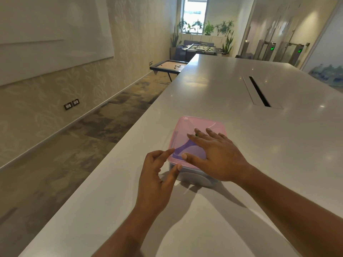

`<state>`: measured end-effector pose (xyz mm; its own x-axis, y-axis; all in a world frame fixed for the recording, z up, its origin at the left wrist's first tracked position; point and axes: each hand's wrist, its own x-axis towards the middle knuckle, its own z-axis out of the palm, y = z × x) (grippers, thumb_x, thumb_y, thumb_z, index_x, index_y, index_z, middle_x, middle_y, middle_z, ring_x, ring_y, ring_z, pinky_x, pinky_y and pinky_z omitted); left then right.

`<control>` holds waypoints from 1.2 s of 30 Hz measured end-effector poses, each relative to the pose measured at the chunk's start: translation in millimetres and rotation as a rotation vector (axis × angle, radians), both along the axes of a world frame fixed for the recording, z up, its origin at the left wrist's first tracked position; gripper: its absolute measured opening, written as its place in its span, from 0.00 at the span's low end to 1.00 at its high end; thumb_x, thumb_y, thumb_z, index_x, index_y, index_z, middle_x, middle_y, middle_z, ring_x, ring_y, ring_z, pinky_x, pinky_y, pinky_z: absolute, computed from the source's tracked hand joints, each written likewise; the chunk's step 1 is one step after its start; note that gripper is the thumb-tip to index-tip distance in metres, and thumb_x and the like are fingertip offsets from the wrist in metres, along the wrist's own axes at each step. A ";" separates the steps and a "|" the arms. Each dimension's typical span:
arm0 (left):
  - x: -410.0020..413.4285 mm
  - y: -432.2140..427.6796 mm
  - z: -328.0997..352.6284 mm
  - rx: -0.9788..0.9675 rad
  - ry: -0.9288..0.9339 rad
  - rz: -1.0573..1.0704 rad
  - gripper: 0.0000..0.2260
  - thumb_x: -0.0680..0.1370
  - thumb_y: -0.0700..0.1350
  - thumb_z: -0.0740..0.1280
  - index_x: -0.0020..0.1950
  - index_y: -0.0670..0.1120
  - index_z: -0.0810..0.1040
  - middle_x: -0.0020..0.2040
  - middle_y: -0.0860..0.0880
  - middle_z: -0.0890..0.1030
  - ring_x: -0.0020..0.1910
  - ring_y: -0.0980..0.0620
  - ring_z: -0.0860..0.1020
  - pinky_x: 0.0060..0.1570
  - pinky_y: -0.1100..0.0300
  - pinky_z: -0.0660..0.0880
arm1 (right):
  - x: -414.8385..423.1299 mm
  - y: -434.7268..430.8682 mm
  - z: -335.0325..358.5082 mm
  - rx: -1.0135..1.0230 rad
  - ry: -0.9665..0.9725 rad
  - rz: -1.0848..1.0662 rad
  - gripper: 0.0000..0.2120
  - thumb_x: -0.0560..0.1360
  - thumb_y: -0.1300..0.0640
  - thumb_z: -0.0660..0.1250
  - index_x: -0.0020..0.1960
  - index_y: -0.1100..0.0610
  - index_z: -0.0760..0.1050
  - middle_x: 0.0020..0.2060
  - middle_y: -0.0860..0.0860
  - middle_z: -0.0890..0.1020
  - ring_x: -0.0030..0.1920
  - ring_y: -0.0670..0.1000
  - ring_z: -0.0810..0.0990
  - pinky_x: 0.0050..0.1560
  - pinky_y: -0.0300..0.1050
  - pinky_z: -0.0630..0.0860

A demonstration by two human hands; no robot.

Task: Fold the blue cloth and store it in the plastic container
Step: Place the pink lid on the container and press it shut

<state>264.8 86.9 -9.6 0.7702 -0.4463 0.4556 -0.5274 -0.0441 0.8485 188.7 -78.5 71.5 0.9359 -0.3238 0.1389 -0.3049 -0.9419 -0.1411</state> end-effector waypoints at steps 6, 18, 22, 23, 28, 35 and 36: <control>-0.2 -1.0 -0.3 -0.004 0.008 0.003 0.21 0.74 0.51 0.70 0.66 0.55 0.74 0.59 0.58 0.72 0.60 0.61 0.70 0.47 0.76 0.73 | -5.2 1.2 -6.4 0.064 -0.142 0.008 0.36 0.71 0.28 0.47 0.73 0.44 0.68 0.74 0.44 0.68 0.76 0.52 0.62 0.75 0.56 0.58; 0.0 -0.1 -1.4 -0.010 -0.003 -0.002 0.21 0.74 0.53 0.69 0.67 0.54 0.74 0.60 0.55 0.72 0.60 0.61 0.71 0.44 0.76 0.73 | -24.5 -7.7 -33.1 0.254 -0.532 0.127 0.26 0.72 0.38 0.67 0.62 0.53 0.81 0.61 0.48 0.82 0.63 0.46 0.78 0.64 0.54 0.74; -0.5 -0.2 0.6 0.000 -0.028 0.003 0.21 0.74 0.53 0.69 0.66 0.54 0.74 0.59 0.55 0.72 0.58 0.63 0.71 0.44 0.78 0.72 | -37.8 -23.1 -48.0 0.205 -0.510 0.273 0.29 0.70 0.40 0.71 0.67 0.52 0.74 0.65 0.50 0.78 0.68 0.50 0.74 0.66 0.62 0.71; -0.8 -0.4 0.8 0.000 -0.023 0.005 0.21 0.74 0.53 0.69 0.66 0.54 0.74 0.59 0.55 0.72 0.58 0.62 0.72 0.44 0.78 0.72 | -37.9 -24.3 -49.2 0.208 -0.513 0.286 0.29 0.70 0.41 0.71 0.68 0.50 0.73 0.66 0.49 0.78 0.68 0.50 0.74 0.66 0.63 0.71; -0.8 -1.8 -0.6 0.002 -0.021 0.009 0.21 0.73 0.53 0.69 0.66 0.55 0.74 0.60 0.55 0.72 0.58 0.61 0.73 0.44 0.78 0.72 | -37.0 -24.6 -52.2 0.256 -0.578 0.303 0.26 0.70 0.44 0.72 0.65 0.54 0.77 0.63 0.49 0.80 0.65 0.49 0.77 0.65 0.61 0.72; 1.2 -1.5 -1.4 0.006 -0.047 0.008 0.19 0.74 0.52 0.69 0.64 0.58 0.73 0.59 0.55 0.72 0.57 0.67 0.71 0.45 0.77 0.72 | -36.1 -26.5 -50.7 0.194 -0.606 0.328 0.24 0.68 0.49 0.75 0.61 0.59 0.80 0.59 0.53 0.83 0.62 0.50 0.80 0.64 0.57 0.74; 1.3 -1.5 -1.5 0.007 -0.055 0.007 0.19 0.74 0.52 0.69 0.64 0.58 0.73 0.59 0.55 0.72 0.57 0.67 0.71 0.45 0.76 0.72 | -36.0 -26.5 -50.8 0.177 -0.612 0.334 0.24 0.69 0.49 0.75 0.61 0.60 0.80 0.59 0.54 0.83 0.61 0.50 0.80 0.64 0.57 0.75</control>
